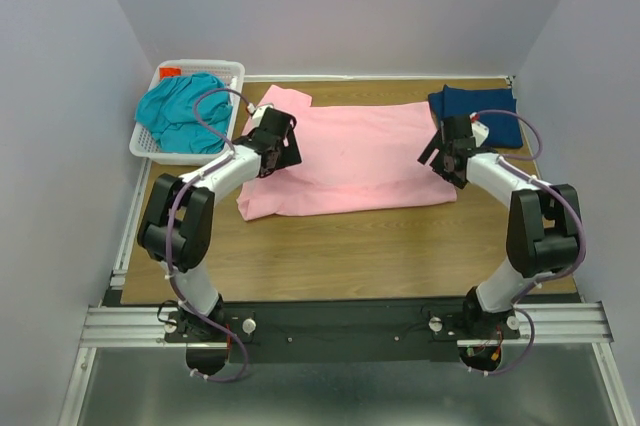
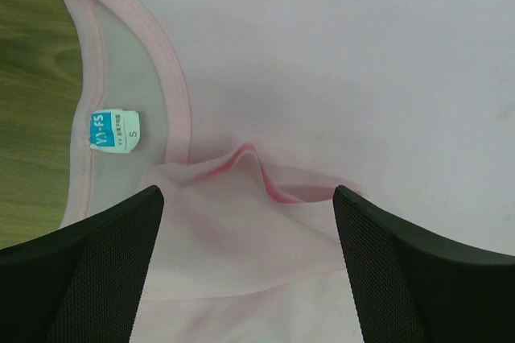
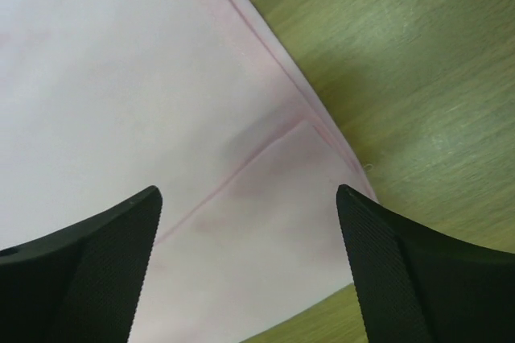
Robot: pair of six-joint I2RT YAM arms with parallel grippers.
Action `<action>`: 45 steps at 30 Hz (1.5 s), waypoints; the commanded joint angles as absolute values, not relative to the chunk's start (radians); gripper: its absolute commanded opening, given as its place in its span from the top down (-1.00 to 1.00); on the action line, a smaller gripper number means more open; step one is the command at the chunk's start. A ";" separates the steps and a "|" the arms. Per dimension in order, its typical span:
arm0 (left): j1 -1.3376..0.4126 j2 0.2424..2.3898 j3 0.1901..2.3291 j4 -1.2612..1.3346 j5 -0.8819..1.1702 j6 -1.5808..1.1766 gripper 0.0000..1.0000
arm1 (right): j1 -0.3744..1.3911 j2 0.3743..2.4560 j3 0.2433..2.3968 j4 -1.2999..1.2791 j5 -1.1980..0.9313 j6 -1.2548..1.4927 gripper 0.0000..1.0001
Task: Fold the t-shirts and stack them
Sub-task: Fold the tshirt
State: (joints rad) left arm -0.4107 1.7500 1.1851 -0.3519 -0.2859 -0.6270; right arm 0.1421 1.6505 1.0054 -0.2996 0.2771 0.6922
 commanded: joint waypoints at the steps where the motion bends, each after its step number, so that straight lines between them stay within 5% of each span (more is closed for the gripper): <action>1: -0.407 1.704 1.221 -0.322 -0.261 -0.610 -0.89 | 0.138 1.615 1.031 -0.285 0.233 0.654 -1.00; 13: -0.407 1.402 0.780 -0.141 -0.043 -0.672 -0.91 | 0.261 1.534 0.933 -0.265 0.005 0.505 -1.00; 25: -0.376 1.548 0.745 -0.214 -0.069 -0.696 -0.91 | 0.261 1.667 0.920 -0.272 0.106 0.529 -1.00; 45: -0.413 1.356 0.609 -0.449 -0.051 -0.807 -0.92 | 0.261 1.491 0.663 -0.350 0.031 0.564 -1.00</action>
State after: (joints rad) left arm -0.3962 1.3663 0.6724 -0.3260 -0.0776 -0.7654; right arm 0.2653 1.4906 0.7403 -0.2115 0.0635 0.5430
